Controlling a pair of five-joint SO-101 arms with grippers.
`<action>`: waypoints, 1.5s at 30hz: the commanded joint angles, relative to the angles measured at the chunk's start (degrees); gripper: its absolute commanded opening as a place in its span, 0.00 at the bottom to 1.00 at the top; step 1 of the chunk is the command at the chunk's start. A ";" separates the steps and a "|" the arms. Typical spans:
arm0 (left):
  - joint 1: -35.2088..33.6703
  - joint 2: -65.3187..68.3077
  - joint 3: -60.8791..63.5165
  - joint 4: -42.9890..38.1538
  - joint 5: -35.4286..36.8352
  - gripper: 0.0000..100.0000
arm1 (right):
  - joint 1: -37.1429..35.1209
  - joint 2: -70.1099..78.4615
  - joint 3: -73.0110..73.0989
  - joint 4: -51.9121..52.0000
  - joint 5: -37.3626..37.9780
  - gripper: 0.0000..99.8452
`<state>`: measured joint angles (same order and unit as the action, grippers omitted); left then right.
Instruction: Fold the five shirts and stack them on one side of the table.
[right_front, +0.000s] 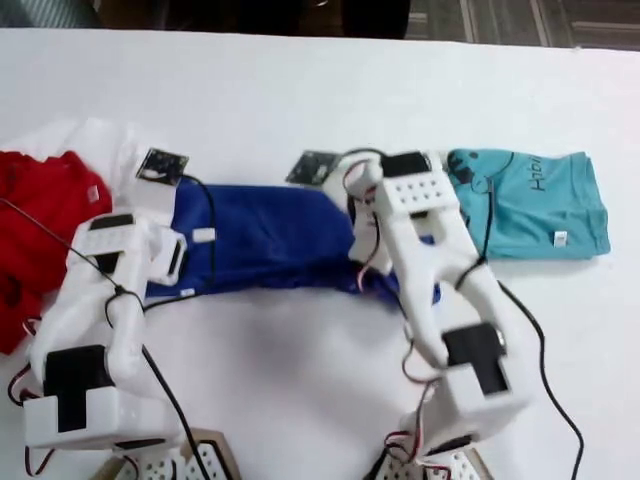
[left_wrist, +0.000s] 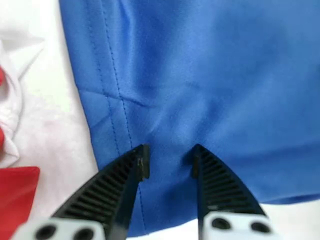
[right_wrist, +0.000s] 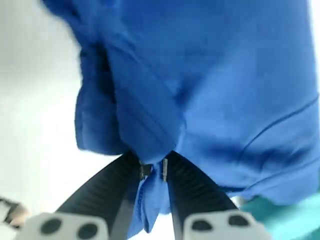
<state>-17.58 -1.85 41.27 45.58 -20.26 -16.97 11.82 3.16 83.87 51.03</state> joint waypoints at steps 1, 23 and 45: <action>-0.26 0.18 -0.84 -0.44 0.00 0.16 | 0.75 7.78 -12.22 1.71 0.44 0.02; -0.26 0.18 -0.84 -0.35 0.00 0.16 | 7.43 39.25 -70.07 16.31 -12.40 0.24; -0.26 0.18 -0.84 -0.44 0.00 0.16 | 3.03 2.68 -21.10 15.78 -15.03 0.02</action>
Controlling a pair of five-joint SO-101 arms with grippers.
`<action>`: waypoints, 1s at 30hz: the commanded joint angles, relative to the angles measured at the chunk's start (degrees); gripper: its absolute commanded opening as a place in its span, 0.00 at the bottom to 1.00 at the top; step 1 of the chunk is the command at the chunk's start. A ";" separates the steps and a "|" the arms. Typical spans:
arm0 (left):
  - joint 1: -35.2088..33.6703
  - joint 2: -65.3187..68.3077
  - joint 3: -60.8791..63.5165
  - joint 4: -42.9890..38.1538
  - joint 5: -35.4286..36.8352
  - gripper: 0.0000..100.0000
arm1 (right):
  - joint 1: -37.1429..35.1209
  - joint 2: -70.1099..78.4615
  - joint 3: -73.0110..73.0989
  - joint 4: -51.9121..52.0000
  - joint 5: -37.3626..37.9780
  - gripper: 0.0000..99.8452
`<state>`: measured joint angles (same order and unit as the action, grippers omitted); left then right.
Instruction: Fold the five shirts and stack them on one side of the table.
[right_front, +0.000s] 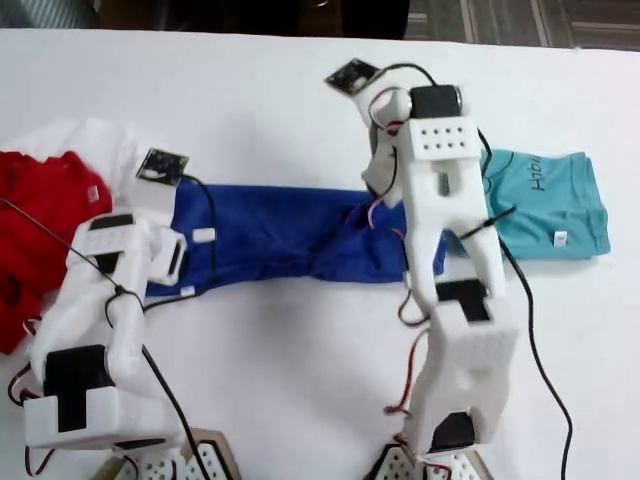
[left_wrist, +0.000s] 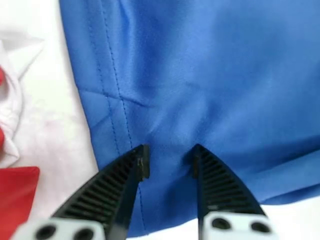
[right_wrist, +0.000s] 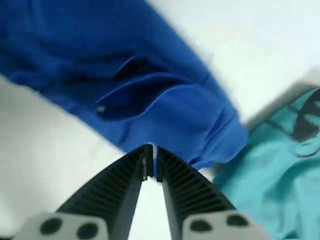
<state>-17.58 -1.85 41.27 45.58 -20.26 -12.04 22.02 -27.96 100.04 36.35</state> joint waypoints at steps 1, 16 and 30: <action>-0.26 0.18 -0.84 -0.44 0.00 0.16 | -2.77 -8.48 13.45 -1.89 -0.35 0.02; -0.26 0.18 -0.84 -0.44 0.00 0.16 | -10.24 -9.63 29.36 -30.90 -4.66 0.02; -0.26 0.18 -0.84 -0.44 0.00 0.16 | -10.68 -0.13 23.38 -33.10 -5.98 0.02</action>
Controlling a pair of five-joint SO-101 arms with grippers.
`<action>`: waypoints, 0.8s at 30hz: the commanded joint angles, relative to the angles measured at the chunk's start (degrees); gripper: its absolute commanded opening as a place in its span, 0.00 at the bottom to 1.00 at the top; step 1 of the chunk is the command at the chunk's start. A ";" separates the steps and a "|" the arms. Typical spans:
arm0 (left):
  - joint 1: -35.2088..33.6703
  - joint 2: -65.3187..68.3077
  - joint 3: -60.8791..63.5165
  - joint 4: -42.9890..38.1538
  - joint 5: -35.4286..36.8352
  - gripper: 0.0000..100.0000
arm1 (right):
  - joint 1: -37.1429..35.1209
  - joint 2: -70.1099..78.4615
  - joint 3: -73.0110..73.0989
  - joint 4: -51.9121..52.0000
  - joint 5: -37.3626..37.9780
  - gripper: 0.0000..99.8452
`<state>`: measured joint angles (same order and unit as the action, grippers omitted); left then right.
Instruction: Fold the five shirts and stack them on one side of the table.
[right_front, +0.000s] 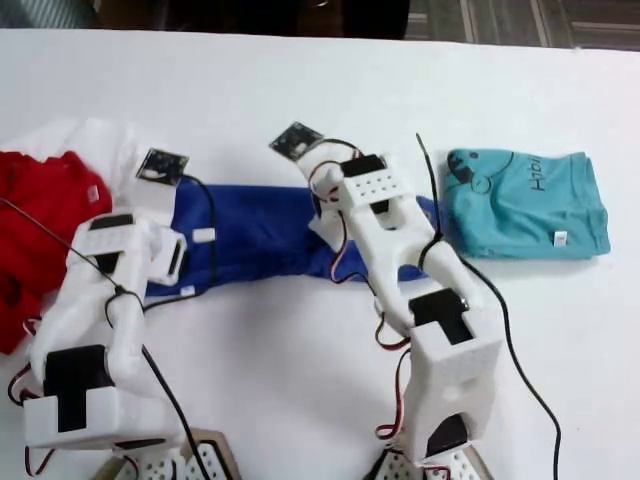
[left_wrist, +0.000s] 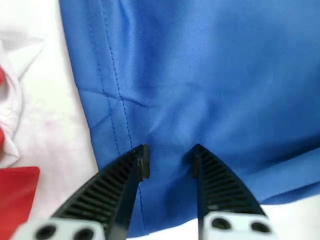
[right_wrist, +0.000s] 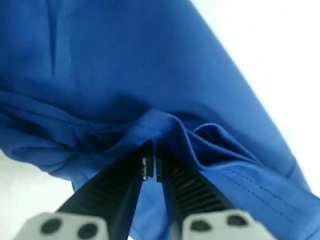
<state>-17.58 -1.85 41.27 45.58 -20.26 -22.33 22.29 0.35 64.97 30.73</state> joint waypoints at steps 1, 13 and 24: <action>-0.26 0.18 -0.84 -0.44 0.00 0.16 | -0.22 -0.40 -7.03 3.74 -0.35 0.02; -0.26 0.18 -0.75 -0.44 0.00 0.16 | 7.96 -0.40 -19.16 25.63 -0.09 0.02; -0.26 0.18 -0.75 -0.44 0.00 0.16 | 17.98 -6.64 3.78 13.23 4.75 0.02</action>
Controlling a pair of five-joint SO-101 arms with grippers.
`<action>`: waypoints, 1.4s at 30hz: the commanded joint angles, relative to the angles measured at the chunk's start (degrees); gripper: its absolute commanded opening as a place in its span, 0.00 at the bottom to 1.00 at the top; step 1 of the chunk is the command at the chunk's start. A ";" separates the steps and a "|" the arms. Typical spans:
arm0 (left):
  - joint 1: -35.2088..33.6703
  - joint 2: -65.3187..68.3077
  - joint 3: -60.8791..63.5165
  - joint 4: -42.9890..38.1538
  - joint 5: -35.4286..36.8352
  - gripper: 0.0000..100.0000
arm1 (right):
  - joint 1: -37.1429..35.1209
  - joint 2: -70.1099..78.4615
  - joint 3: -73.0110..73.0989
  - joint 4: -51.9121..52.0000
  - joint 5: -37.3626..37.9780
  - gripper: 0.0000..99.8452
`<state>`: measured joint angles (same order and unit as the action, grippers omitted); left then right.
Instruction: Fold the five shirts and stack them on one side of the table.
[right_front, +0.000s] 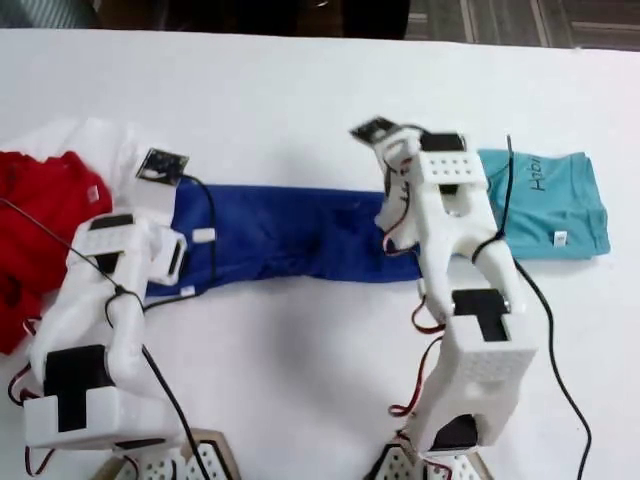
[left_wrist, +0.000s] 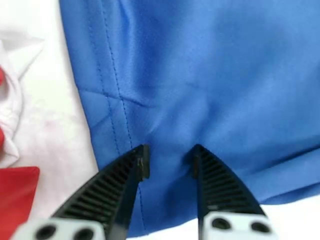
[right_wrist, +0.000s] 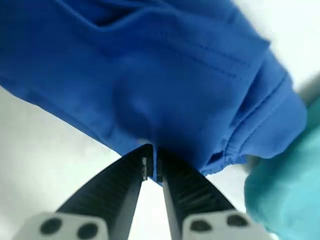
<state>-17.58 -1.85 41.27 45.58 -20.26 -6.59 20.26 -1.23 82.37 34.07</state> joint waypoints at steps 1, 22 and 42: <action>-0.26 0.18 -0.75 -0.44 0.00 0.16 | 3.03 -5.49 7.12 -5.49 1.49 0.02; -2.90 -11.96 -13.93 14.77 8.70 0.17 | 0.48 -39.25 21.10 1.98 1.41 0.02; -6.42 33.76 -49.63 27.43 18.29 0.21 | 0.13 -46.02 29.89 2.24 1.58 0.02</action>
<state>-24.70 28.13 -1.98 70.37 -2.77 -6.07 -23.25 28.66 84.22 35.47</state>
